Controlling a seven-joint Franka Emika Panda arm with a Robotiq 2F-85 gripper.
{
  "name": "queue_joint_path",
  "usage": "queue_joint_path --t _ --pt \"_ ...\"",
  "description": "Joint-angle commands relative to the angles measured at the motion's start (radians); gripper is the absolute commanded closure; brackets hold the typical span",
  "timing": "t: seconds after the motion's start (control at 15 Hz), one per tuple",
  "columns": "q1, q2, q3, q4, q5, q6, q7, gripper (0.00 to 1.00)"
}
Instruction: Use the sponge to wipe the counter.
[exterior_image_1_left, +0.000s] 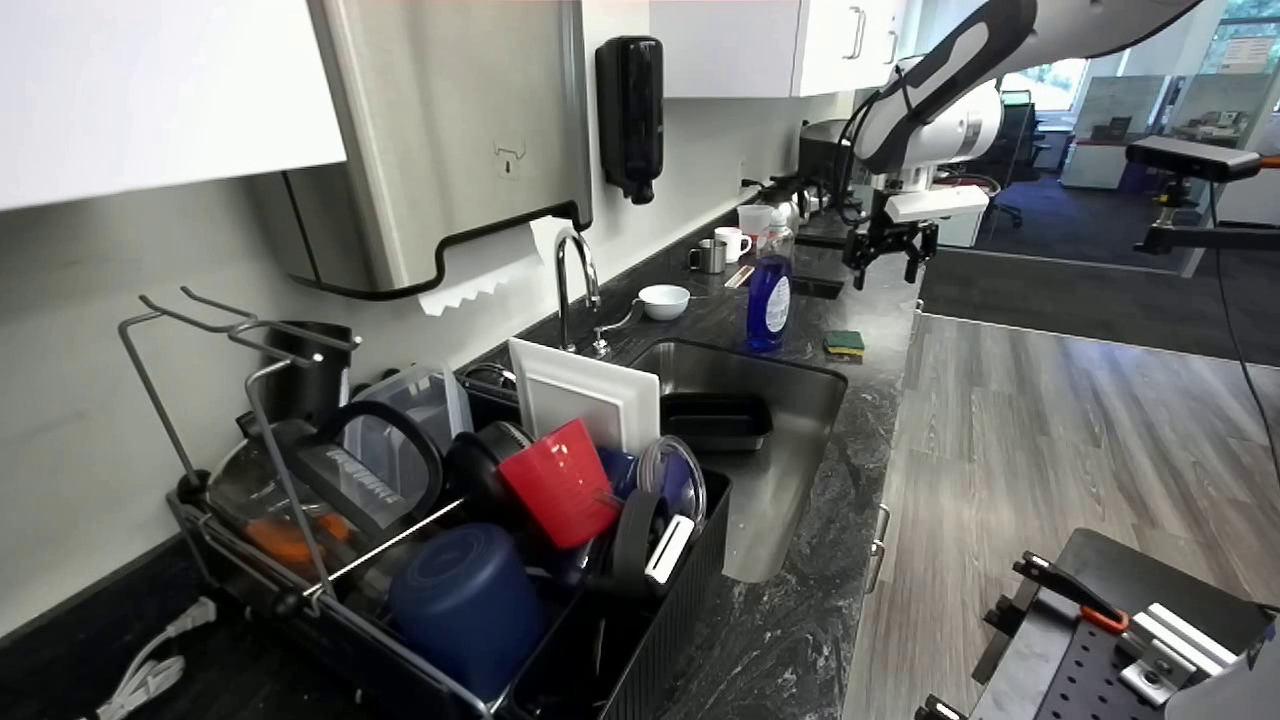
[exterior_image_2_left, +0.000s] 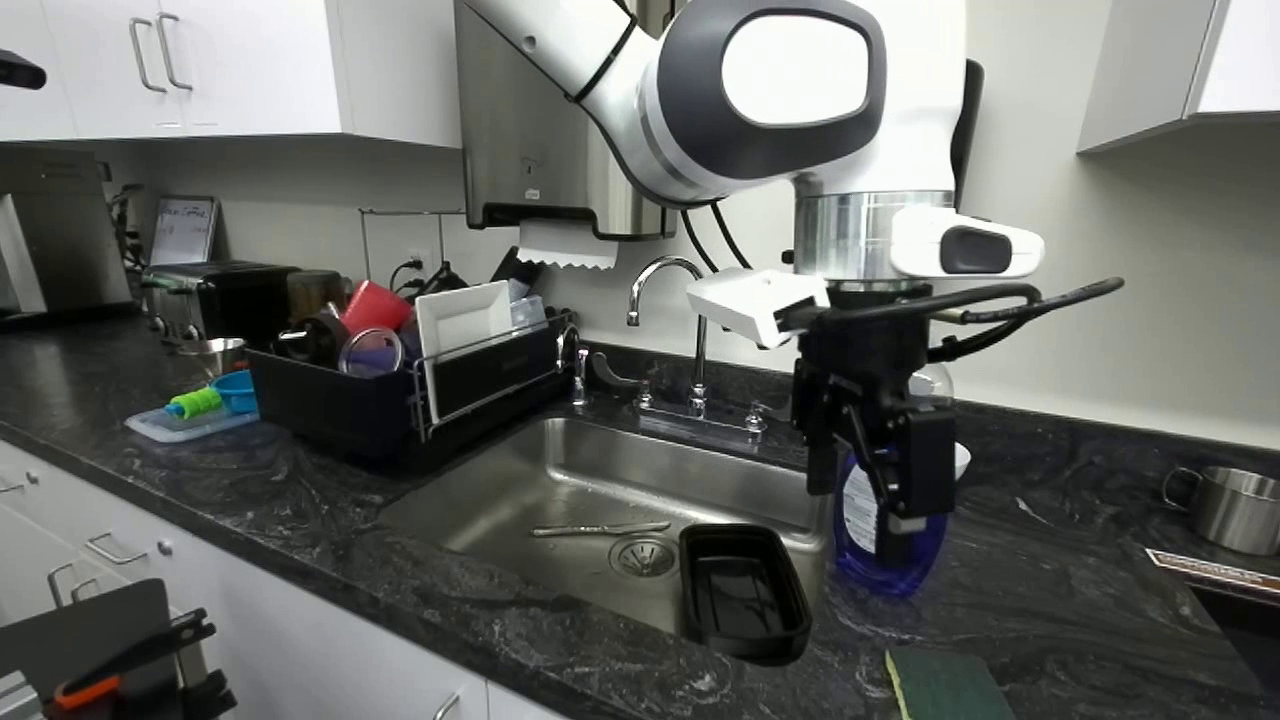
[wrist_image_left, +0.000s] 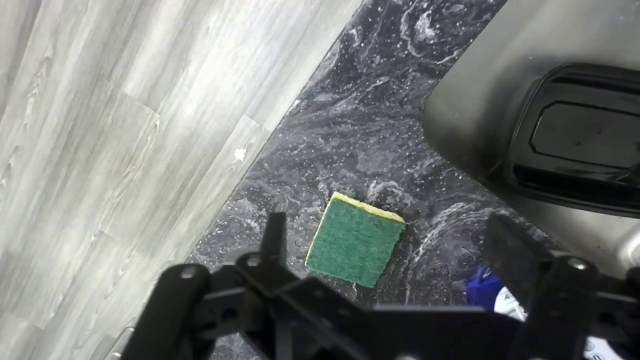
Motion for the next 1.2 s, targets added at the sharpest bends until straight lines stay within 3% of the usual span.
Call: queue_joint_path --t 0.0,0.53,1.13 --pt "-0.008 0.001 0.008 0.004 -0.003 -0.003 0.002 0.00" --pt "0.008 0.067 0.024 0.051 -0.004 0.007 0.030 0.00" --pt "-0.016 0.246 0.003 0.231 0.002 0.026 0.129 0.00"
